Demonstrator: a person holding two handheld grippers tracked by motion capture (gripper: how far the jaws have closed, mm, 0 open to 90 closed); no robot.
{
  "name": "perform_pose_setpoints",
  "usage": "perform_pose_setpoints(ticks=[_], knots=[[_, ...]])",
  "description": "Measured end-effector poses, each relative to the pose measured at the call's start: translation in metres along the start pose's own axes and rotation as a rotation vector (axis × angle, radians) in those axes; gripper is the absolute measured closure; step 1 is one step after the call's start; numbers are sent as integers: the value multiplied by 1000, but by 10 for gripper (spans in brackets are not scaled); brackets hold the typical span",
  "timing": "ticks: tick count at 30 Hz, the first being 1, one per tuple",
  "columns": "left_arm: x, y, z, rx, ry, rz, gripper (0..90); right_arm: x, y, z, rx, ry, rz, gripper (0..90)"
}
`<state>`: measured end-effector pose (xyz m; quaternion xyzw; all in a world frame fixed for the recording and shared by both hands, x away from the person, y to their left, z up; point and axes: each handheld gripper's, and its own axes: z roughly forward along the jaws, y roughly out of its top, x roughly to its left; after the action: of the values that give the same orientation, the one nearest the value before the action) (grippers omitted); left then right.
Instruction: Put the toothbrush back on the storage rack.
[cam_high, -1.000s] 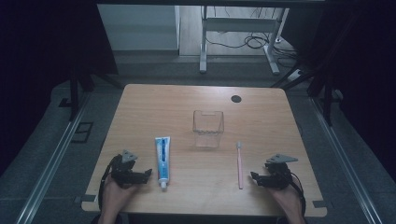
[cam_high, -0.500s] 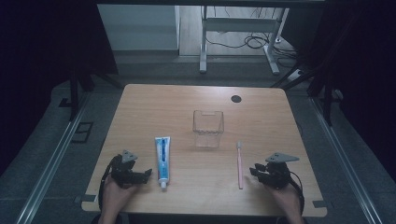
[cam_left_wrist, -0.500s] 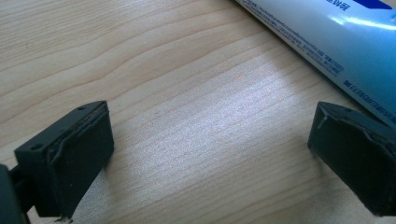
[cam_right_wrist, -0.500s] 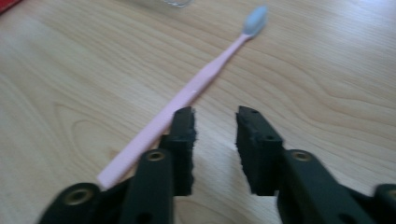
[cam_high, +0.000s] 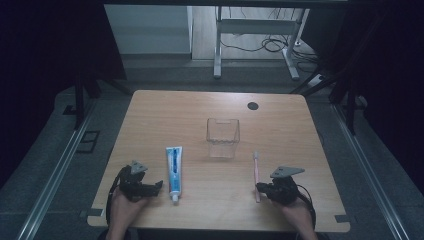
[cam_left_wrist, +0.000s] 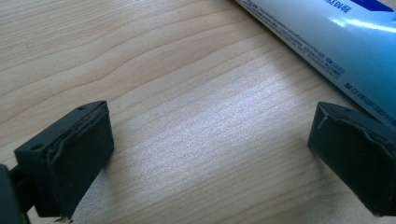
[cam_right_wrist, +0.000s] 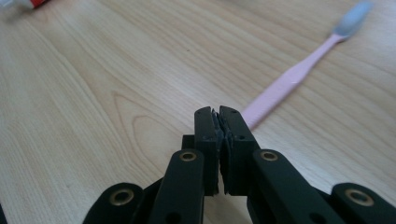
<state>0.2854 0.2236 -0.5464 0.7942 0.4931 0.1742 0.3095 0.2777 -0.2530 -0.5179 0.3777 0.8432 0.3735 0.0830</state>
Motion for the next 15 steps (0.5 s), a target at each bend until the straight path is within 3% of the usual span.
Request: perform_pose_setpoints(ticks=[6,15], knots=[[0,0,0,0,0,0,3,6,0,9,26,17,-17,864],[0,0,0,0,0,0,3,3,-1,6,31,-8,-23,864]])
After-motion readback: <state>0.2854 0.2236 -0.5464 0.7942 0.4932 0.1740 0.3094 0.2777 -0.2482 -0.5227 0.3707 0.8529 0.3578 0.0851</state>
